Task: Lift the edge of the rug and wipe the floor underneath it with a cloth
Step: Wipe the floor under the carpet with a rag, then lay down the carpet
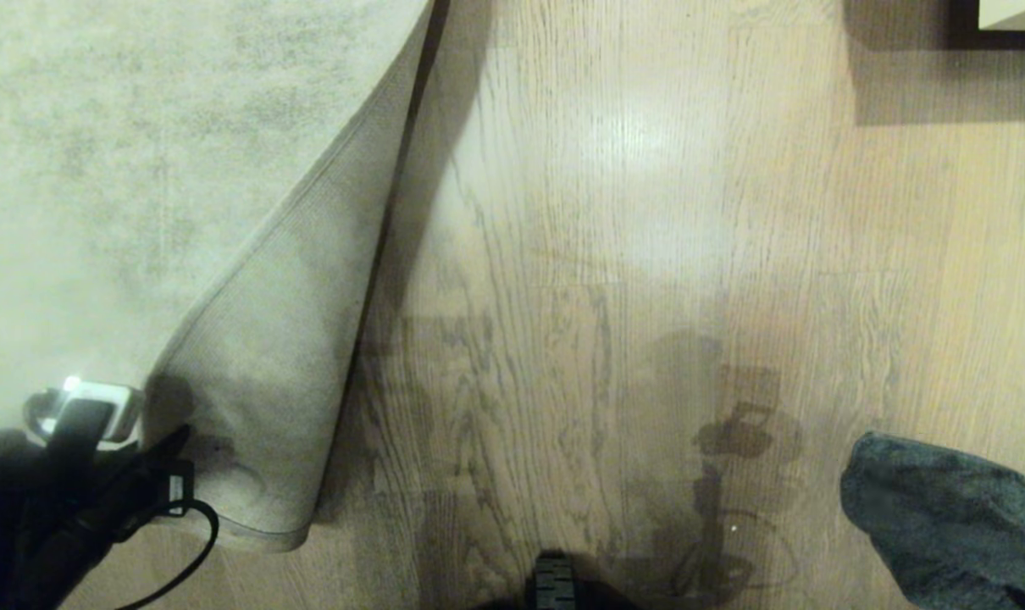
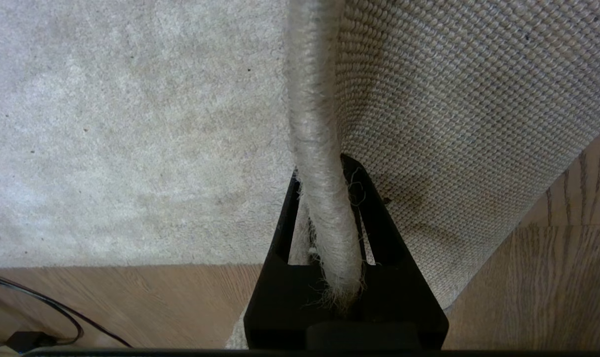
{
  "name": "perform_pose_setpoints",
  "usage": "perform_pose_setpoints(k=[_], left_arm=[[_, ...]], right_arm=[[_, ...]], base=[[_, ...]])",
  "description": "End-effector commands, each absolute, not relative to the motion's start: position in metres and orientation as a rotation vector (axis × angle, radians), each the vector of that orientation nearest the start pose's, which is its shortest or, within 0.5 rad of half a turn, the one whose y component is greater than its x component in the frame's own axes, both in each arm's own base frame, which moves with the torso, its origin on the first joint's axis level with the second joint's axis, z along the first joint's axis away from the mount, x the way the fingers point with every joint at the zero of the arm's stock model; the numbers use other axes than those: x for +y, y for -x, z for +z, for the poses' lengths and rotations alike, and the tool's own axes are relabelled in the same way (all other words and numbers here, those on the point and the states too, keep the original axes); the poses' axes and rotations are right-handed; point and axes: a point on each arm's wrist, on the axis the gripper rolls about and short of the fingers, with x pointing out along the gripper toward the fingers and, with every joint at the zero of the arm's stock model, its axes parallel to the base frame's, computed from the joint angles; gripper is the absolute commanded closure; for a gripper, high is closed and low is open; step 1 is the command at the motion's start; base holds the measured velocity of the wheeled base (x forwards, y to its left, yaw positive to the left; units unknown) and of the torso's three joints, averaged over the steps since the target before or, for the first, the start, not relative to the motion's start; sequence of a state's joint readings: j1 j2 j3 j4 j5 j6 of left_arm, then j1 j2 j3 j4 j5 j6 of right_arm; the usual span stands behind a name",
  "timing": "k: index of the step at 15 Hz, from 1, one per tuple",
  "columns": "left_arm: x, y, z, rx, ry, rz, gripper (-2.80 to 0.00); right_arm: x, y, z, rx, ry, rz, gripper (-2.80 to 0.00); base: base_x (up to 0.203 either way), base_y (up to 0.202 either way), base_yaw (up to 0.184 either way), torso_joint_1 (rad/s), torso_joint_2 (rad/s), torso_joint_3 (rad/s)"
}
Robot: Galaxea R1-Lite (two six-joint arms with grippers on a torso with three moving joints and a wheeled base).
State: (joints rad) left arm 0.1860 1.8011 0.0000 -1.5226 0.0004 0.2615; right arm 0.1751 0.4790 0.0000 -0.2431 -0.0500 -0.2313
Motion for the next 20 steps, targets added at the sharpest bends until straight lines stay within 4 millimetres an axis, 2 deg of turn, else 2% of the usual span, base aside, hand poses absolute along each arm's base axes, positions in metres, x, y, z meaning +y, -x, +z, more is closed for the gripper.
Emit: perform_pose_setpoints(k=[1,2,10,20], left_arm=[[0.0373,-0.1985,0.0810,0.255,-0.239,0.154,0.00],[0.0373,-0.1986,0.0807,0.256,-0.240,0.154,0.00],[0.0373,-0.1984,0.0813,0.254,-0.241,0.156,0.00],[0.0365,-0.1988,0.0807,0.256,-0.241,0.150,0.00]], right_arm=[[-0.0004,-0.0007,0.0886,0.162,0.247,0.178,0.00],[0.0003,0.0002,0.0833,0.218,0.243,0.224,0.00],[0.0003,0.0006,0.0801,0.265,0.066,0.207,0.00],[0.0002,0.0006,0.0801,0.266,0.054,0.201,0.00]], base=[[0.000,0.000,0.000,0.000,0.00,0.000],[0.000,0.000,0.000,0.000,0.00,0.000],[0.000,0.000,0.000,0.000,0.00,0.000],[0.000,0.000,0.000,0.000,0.00,0.000]])
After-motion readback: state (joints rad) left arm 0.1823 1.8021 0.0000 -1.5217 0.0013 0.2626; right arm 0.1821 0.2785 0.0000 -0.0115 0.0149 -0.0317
